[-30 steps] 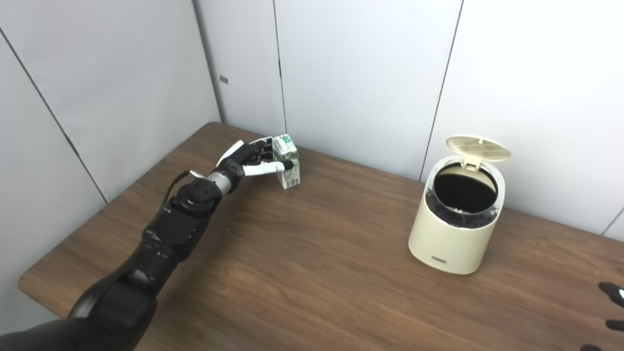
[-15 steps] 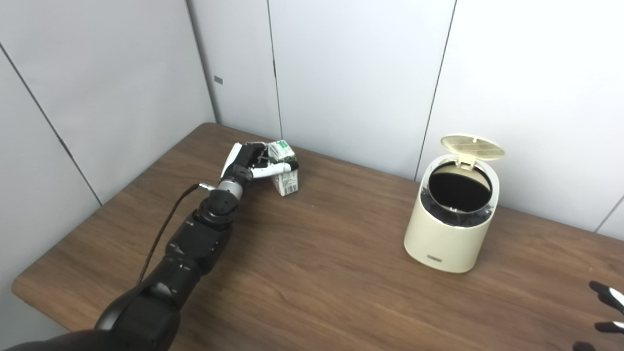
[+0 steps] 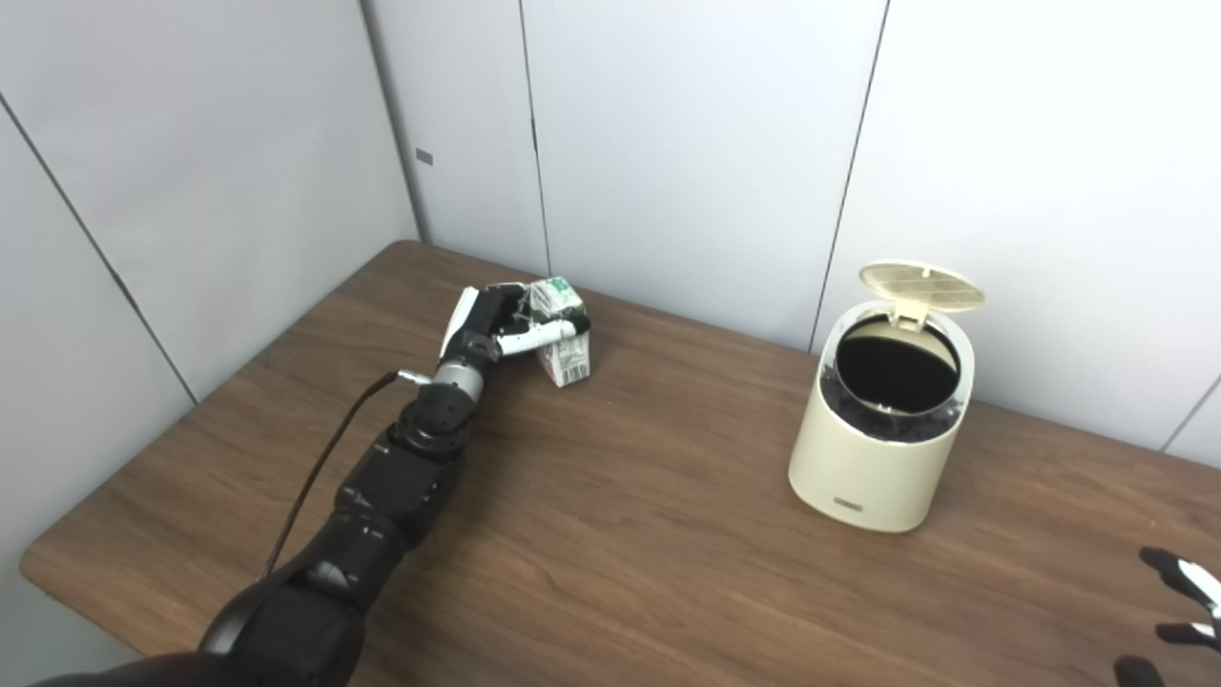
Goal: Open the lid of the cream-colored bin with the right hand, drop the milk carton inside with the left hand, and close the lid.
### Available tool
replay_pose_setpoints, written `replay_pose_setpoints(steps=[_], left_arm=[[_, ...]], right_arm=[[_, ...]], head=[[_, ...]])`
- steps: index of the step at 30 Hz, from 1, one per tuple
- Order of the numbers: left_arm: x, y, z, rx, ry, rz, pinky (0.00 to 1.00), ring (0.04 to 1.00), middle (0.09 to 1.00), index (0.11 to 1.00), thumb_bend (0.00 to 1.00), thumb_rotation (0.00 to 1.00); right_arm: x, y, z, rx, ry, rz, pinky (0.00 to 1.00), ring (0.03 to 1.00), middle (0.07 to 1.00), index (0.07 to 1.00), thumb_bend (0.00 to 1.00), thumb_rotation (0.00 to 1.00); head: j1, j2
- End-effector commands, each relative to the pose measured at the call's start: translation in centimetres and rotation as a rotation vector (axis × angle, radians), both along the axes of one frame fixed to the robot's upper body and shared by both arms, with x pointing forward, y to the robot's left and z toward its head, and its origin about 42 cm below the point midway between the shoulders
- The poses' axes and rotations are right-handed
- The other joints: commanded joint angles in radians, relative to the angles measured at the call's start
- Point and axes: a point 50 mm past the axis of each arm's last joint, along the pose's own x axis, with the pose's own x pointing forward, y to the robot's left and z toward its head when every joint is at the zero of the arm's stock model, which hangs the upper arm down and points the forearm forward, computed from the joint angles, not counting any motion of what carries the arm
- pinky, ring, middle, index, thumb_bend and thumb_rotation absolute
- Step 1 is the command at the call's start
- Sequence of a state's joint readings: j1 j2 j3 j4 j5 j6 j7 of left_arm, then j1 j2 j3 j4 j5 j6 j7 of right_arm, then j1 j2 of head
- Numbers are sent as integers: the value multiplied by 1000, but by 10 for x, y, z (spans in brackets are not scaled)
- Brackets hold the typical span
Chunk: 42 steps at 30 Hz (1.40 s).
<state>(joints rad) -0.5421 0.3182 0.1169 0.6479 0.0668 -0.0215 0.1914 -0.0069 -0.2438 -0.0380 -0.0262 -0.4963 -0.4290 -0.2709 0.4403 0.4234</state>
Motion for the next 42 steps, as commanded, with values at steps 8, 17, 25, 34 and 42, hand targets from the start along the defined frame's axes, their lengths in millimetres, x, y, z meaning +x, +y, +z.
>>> replay_pose_setpoints(steps=[8,17,25,34,42], left_arm=[[-29,-56,38,148,-356,-91,364,434,483,472,514,0],[-56,-85,62,212,-585,-146,369,454,474,480,505,0],[-76,-103,78,339,-704,-203,369,462,473,483,505,0],[-87,-118,107,439,-914,-311,408,474,470,485,505,0],[-91,-132,115,478,-995,-378,381,468,461,497,505,0]], right_arm=[[18,25,-8,44,-25,24,551,769,783,753,301,1000],[40,40,-12,60,-33,9,539,783,798,753,23,953],[46,63,-13,63,7,-41,540,754,782,740,0,68],[46,71,-17,50,30,-63,598,750,773,739,84,0],[43,71,-24,39,45,-69,630,772,787,761,169,0]], head=[[-43,-20],[-102,-46],[-198,-59],[-267,-66],[-300,-58]])
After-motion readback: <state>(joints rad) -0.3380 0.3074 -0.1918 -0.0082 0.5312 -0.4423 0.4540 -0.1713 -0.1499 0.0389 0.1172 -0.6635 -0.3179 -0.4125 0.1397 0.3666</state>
